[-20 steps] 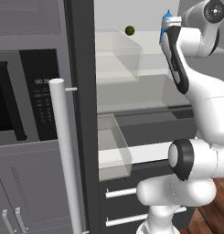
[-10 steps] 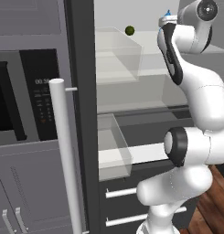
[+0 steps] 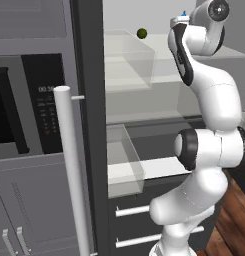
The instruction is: Take out the milk from the fridge and place it on the tray on the counter. Then take the sugar cube near the tray and place it in the tray.
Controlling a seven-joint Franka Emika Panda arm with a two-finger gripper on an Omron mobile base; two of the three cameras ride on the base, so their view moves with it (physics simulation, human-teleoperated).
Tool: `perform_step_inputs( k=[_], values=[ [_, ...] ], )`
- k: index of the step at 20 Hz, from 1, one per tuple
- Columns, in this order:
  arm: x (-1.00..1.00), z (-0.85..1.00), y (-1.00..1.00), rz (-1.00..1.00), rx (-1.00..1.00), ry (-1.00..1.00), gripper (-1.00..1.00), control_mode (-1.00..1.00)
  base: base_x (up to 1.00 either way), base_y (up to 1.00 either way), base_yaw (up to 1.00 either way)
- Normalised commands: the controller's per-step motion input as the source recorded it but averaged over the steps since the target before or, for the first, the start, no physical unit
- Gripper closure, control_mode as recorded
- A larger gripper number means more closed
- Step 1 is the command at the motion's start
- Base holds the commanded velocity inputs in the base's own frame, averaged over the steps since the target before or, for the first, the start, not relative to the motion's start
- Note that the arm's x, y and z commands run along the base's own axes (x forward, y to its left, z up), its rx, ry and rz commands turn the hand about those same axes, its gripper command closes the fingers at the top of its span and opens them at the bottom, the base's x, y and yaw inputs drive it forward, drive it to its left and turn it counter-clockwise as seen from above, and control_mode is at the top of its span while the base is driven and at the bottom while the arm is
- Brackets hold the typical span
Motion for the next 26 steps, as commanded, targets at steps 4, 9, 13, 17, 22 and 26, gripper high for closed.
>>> perform_step_inputs(
  k=[4,9,13,17,22,26],
  values=[
    [0.23,0.00,-0.15,0.00,0.01,0.00,-1.00,-1.00,0.00,0.00,0.00],
    [0.24,0.00,-0.13,0.00,0.00,0.00,-1.00,-1.00,0.00,0.00,0.00],
    [0.23,0.00,-0.09,0.00,0.00,0.00,-1.00,-1.00,0.00,0.00,0.00],
    [0.27,0.00,-0.06,0.00,0.00,-0.01,-1.00,-1.00,0.00,0.00,0.00],
    [0.25,0.00,-0.01,0.00,0.00,-0.01,-1.00,-1.00,0.00,0.00,0.00],
    [0.24,0.00,0.00,0.00,0.00,0.00,-1.00,-1.00,0.00,0.00,0.00]
  ],
)
